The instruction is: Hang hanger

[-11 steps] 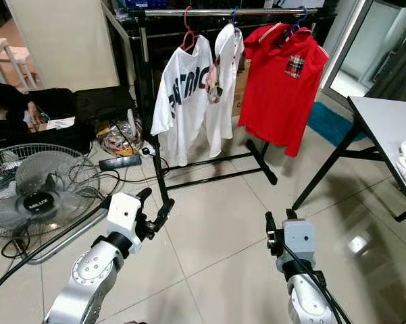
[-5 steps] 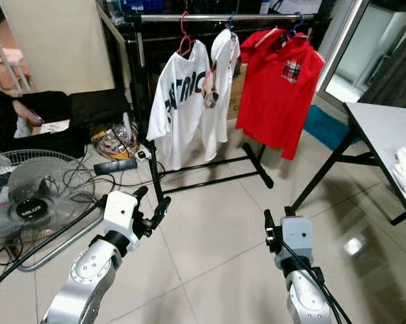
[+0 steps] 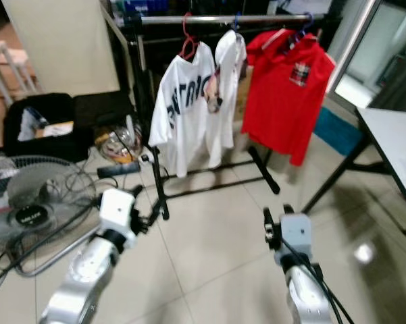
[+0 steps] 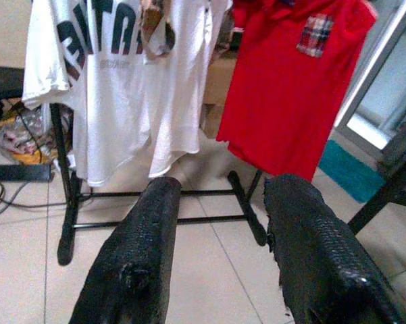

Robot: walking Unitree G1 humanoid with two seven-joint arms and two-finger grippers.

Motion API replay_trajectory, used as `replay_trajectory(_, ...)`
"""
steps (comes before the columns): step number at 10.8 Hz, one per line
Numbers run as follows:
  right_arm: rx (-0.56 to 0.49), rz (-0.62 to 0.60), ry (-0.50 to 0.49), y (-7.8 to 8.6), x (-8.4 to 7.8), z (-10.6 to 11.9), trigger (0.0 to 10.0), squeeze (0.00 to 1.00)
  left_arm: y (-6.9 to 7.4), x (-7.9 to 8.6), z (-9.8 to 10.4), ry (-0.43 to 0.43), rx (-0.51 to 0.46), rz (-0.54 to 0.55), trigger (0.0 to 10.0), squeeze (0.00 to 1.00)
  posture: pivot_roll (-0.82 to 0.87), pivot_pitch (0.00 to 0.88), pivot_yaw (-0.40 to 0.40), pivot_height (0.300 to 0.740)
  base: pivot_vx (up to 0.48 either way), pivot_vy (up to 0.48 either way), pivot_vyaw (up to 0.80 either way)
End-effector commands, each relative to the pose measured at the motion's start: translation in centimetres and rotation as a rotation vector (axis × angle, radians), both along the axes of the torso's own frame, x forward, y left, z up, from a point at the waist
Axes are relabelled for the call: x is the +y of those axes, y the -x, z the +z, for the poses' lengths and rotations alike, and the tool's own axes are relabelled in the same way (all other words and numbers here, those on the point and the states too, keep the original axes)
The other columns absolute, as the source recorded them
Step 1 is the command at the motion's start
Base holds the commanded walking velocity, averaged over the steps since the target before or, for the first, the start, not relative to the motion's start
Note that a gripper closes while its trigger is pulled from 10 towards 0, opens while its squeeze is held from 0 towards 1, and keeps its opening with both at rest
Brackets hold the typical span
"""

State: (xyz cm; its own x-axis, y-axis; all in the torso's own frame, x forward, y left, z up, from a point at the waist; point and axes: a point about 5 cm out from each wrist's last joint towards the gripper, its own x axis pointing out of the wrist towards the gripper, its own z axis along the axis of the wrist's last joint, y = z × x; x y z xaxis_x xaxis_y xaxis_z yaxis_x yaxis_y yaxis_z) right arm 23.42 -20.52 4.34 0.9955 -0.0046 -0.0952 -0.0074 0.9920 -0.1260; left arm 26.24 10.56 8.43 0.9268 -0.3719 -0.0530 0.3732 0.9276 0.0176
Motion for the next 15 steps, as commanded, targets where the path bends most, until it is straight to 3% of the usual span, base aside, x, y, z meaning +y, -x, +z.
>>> replay_trajectory(1,-0.01,-0.003,-0.002,-0.11,-0.02,0.09,10.0,0.0,-0.11,0.17,-0.08,-0.019,0.001,0.005,10.0,0.0,0.08,0.048,-0.036,0.74,0.439,0.0,0.0)
replay_trajectory(15,-0.003,0.009,-0.011,-0.23,0.56,-0.3,10.0,0.0,0.33,0.32,-0.28,-0.025,0.015,0.022,10.0,0.0,0.1,0.066,-0.036,0.74,0.441,0.0,0.0)
